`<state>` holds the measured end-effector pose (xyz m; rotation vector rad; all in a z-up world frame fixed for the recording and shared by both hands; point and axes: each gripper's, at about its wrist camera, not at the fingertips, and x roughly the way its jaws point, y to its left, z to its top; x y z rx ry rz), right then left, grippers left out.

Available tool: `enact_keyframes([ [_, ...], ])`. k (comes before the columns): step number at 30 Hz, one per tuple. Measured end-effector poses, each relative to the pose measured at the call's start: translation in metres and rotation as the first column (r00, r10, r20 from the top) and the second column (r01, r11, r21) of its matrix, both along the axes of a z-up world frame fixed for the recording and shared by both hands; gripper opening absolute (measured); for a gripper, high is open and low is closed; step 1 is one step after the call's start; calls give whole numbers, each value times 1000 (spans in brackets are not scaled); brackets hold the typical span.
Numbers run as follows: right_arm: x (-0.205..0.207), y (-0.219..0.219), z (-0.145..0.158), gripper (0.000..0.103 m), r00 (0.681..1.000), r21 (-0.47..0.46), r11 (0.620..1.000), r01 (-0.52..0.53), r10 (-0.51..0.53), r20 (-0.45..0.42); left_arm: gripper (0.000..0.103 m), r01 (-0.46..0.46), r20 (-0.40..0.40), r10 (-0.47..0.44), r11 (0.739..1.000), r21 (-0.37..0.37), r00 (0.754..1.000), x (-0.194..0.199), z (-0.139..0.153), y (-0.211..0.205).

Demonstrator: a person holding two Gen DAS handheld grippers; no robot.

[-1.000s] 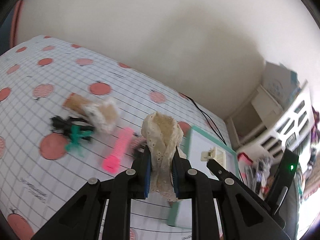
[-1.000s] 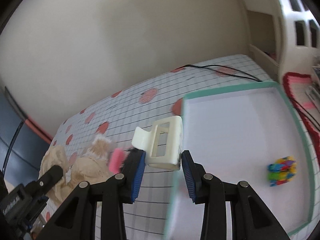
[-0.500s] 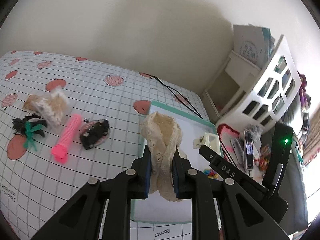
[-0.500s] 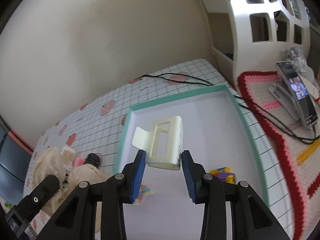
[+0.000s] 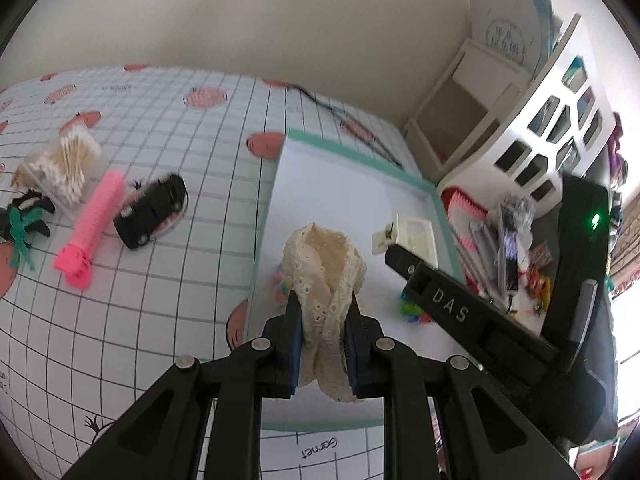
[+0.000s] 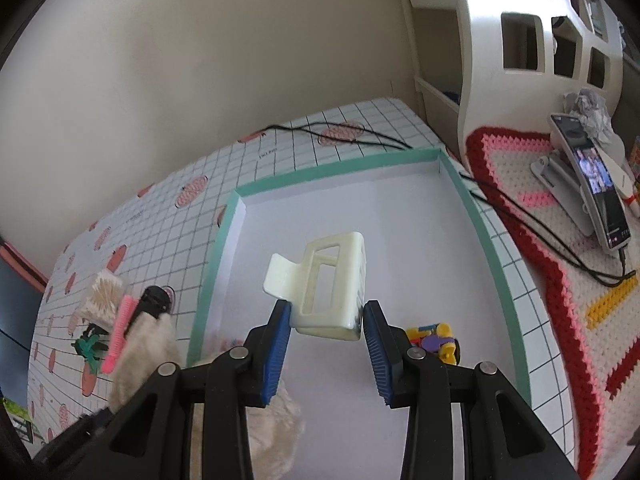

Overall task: Organize objects
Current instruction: 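Carry the clip and scrunchie into the tray and open both tools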

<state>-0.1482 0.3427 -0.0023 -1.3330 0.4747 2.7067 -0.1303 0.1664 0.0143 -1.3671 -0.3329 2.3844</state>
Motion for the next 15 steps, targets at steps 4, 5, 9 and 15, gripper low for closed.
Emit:
enact_keyframes([
  [4, -3, -2, -7, 40, 999, 26, 1000, -14, 13, 38, 19, 22, 44, -19, 999, -49, 999, -1, -11, 6],
  [5, -3, -2, -8, 40, 999, 27, 1000, -14, 13, 47, 20, 25, 55, -22, 998, -56, 998, -1, -13, 6],
  [9, -5, -1, -14, 40, 997, 21, 1000, -16, 14, 81, 20, 34, 89, -27, 996, -85, 996, -1, -22, 8],
  [15, -5, -7, -15, 40, 995, 48, 998, -37, 33, 95, 22, 30, 123, -17, 994, -109, 992, -3, -30, 5],
])
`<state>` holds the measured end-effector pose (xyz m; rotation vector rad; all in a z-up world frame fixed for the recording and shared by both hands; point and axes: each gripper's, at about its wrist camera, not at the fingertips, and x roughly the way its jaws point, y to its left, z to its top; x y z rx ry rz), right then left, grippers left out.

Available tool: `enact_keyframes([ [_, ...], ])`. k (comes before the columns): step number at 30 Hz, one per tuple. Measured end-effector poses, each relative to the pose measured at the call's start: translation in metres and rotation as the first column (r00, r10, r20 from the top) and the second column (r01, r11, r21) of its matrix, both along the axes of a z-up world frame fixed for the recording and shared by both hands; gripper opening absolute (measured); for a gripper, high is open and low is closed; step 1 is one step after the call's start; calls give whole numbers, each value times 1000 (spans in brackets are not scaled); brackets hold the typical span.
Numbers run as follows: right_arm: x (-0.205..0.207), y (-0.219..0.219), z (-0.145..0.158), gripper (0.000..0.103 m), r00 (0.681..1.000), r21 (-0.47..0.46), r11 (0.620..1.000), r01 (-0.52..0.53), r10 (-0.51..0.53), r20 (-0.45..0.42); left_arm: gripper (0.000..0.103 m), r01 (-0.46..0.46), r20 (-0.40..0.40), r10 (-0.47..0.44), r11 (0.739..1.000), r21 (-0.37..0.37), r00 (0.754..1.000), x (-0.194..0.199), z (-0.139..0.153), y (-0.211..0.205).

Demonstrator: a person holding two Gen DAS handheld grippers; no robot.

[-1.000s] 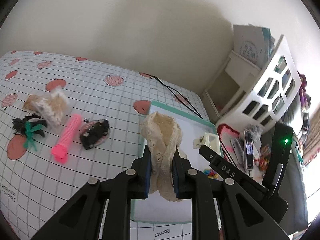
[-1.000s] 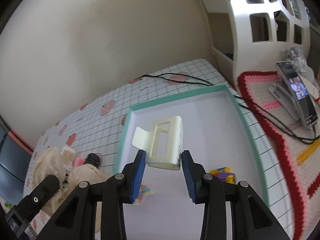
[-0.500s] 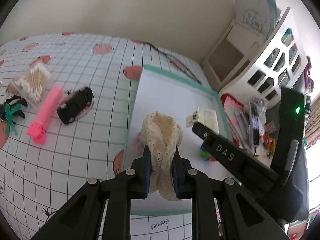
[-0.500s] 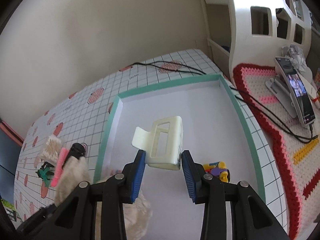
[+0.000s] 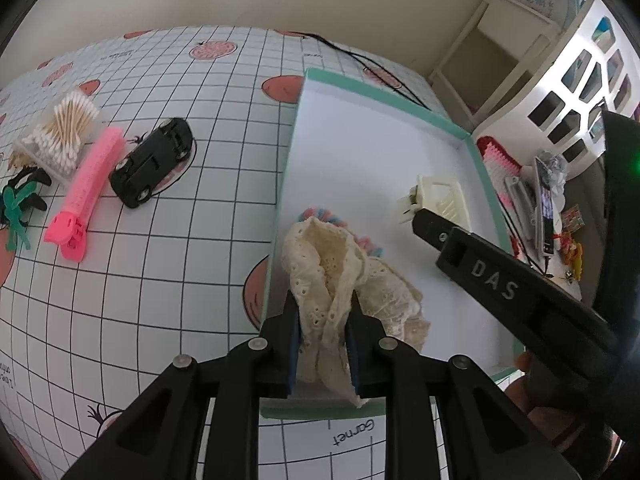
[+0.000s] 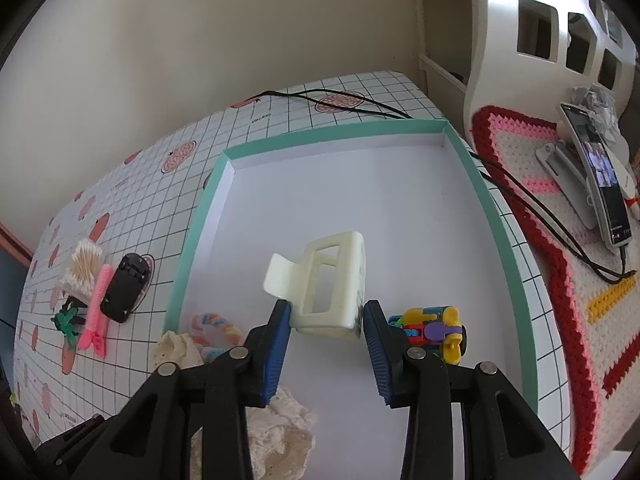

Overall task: Organize objects
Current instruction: 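Carry the clip and scrunchie into the tray and open both tools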

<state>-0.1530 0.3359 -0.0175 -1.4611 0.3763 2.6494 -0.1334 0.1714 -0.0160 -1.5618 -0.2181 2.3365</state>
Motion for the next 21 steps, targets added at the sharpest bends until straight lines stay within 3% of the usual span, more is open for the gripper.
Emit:
enact_keyframes([
  [16, -1, -2, -7, 41, 999, 9, 1000, -10, 9, 33, 27, 29, 3, -29, 1000, 8, 1000, 2, -4, 0],
  [21, 0, -4, -4, 41, 1000, 19, 1000, -20, 20, 16, 43, 29, -17, -29, 1000, 12, 999, 4, 4, -2],
])
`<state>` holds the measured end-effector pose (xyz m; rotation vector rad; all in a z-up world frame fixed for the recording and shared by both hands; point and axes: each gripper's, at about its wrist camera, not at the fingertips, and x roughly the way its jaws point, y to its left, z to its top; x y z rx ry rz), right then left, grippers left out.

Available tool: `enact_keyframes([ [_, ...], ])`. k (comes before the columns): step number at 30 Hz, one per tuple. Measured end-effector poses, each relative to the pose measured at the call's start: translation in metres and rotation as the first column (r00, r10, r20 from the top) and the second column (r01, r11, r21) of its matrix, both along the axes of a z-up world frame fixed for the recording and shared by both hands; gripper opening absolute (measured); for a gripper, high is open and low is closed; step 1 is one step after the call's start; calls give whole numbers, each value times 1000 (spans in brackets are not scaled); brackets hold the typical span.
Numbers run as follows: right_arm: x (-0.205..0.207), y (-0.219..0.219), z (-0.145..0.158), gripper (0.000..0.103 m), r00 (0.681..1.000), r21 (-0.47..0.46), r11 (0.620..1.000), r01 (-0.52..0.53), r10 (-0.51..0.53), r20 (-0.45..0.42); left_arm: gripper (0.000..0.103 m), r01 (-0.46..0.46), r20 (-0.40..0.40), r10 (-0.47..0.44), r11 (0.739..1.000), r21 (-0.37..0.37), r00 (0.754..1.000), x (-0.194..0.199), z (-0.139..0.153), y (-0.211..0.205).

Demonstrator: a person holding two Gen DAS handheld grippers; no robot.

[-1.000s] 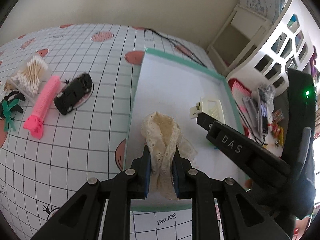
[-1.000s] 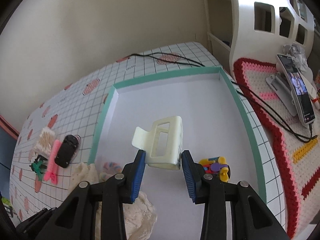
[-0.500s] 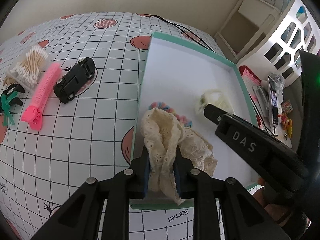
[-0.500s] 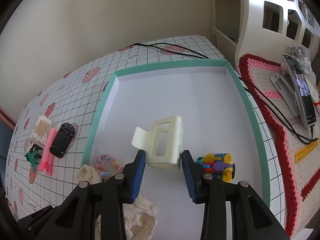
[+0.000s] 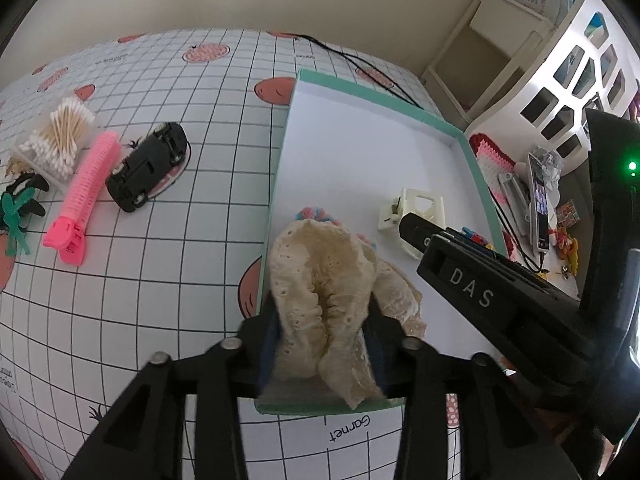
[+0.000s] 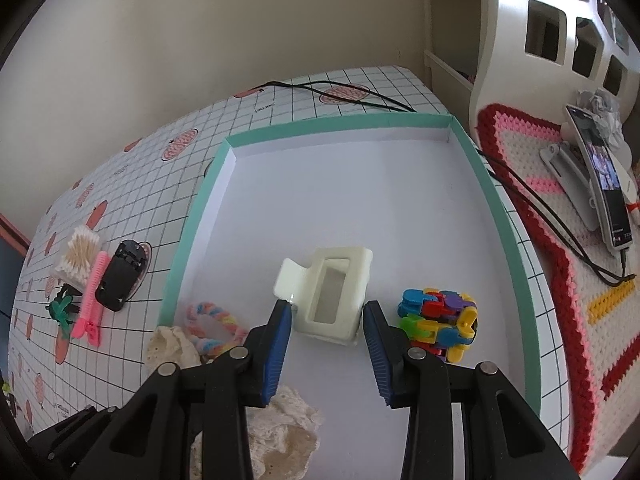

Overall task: Organize objects
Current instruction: 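Carry the clip and scrunchie into the tray and open both tools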

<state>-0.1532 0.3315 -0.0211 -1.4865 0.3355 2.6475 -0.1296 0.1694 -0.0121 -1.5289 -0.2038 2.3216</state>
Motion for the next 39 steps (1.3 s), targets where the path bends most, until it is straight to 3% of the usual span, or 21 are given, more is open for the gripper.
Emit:
enact_keyframes([
  [13, 6, 2, 20, 41, 995, -40, 999, 13, -17, -103, 50, -27, -63, 31, 998, 61, 998, 0, 20, -5],
  [17, 8, 4, 25, 41, 992, -31, 999, 30, -33, -124, 50, -76, -63, 82, 993, 92, 995, -3, 23, -17],
  [28, 8, 6, 20, 41, 994, -36, 999, 32, -36, -106, 60, -169, -62, 177, 979, 112, 982, -8, 20, -39],
  [32, 9, 4, 19, 57, 994, -20, 1000, 20, -22, -106, 70, -190, -70, 197, 977, 95, 978, -10, 20, -42],
  [36, 10, 4, 20, 64, 993, -16, 1000, 24, -26, -118, 85, -215, -73, 221, 973, 86, 972, -11, 18, -48],
  [39, 10, 4, 20, 72, 992, -10, 1000, 26, -27, -121, 87, -239, -78, 245, 968, 74, 966, -12, 16, -53],
])
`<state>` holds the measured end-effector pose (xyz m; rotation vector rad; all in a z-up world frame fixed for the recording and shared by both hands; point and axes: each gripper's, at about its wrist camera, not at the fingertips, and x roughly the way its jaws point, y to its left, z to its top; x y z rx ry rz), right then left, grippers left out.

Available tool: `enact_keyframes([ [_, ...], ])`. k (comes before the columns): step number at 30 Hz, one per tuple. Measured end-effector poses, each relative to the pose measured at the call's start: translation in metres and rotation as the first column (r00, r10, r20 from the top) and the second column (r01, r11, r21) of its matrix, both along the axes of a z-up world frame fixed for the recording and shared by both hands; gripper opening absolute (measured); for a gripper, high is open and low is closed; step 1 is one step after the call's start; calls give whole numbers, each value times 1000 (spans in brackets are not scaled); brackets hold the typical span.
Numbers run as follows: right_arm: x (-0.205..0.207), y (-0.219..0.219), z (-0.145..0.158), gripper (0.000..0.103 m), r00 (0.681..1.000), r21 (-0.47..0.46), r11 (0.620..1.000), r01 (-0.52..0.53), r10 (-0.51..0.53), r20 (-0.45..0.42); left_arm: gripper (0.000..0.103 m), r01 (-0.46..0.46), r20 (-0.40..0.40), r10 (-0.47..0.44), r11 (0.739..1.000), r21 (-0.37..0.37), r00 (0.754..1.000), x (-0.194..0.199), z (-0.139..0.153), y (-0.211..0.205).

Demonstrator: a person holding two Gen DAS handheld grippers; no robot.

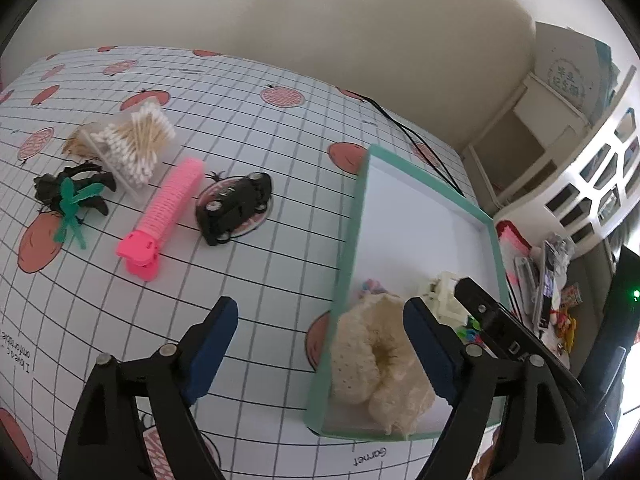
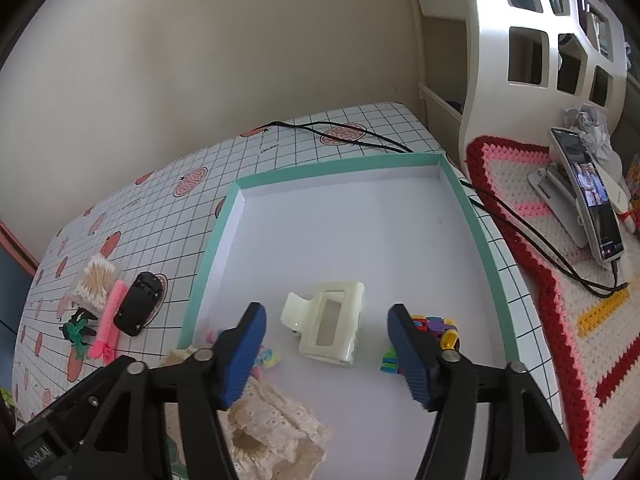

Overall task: Organize objects
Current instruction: 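Carry the clip and scrunchie into the tray and open both tools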

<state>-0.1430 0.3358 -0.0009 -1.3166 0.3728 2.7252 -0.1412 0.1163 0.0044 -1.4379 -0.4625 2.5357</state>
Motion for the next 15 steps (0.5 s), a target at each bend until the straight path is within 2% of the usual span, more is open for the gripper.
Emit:
enact_keyframes([
  [3, 0, 1, -1, 77, 1000, -2, 1000, -2, 2, 0, 94, -26, -7, 26, 1000, -6, 1000, -1, -1, -5],
  [8, 2, 1, -1, 93, 1000, 10, 1000, 5, -4, -13, 96, -56, -22, 55, 998, -42, 998, -1, -1, -10],
  [10, 2, 2, 0, 96, 1000, 11, 1000, 8, -7, -17, 102, -63, -29, 61, 997, -53, 998, -1, -1, -11],
  [15, 1, 4, 0, 98, 1000, 9, 1000, 11, -11, -16, 103, -72, -43, 69, 995, -70, 997, -4, -1, -11],
])
